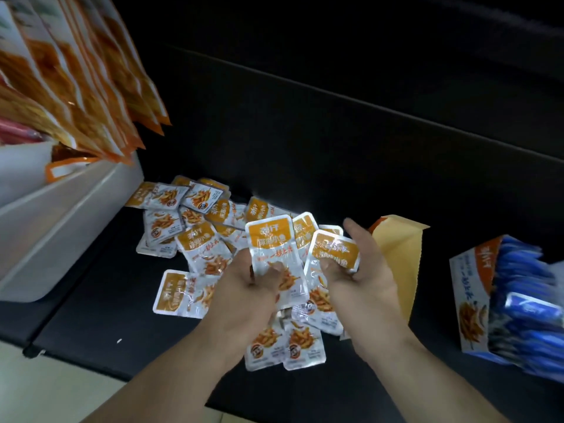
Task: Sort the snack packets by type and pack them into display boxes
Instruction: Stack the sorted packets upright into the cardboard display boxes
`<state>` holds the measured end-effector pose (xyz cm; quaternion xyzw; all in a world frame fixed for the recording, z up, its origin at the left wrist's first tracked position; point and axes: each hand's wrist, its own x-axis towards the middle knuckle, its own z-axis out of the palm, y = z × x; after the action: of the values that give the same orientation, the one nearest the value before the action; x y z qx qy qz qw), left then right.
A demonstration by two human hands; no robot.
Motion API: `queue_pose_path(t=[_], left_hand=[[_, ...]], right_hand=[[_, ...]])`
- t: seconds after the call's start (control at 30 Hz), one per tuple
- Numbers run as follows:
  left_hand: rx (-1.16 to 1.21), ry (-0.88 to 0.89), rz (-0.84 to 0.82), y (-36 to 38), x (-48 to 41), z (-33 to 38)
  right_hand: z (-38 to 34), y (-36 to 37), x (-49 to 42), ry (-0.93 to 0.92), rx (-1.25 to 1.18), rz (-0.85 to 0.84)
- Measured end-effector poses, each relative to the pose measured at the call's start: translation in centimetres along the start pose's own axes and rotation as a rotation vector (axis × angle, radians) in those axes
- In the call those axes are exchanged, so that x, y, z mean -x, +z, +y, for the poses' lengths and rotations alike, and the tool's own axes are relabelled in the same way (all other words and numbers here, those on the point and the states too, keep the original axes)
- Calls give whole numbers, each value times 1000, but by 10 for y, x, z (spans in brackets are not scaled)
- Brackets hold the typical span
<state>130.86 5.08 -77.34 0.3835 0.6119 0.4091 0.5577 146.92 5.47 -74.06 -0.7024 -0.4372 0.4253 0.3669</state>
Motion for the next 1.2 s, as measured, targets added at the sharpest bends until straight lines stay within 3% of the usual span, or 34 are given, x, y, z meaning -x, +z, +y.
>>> queue_pose_path(t=[0.17,0.37,0.47,0.57,0.77,1.03,1.2], left_hand=[[-112,6,0,5,-5,-8],[115,-223,-121,12,4,-11],[169,-141,-64,18,6,-10],[154,-17,-119,15,4,-3],[-195,75,-331,18,11,5],[-45,188,-290,50,19,13],[-142,244,-434,32,29,23]], right_hand=[[10,-20,5,-16,18,47],[7,-25,-3,-17,-118,54],[7,-21,-4,-9,-147,-19],[11,-20,-2,3,-142,-91],[10,-17,3,-1,-165,-155],[6,-7,15,-66,-274,-199],[-9,-35,12,-79,-258,-299]])
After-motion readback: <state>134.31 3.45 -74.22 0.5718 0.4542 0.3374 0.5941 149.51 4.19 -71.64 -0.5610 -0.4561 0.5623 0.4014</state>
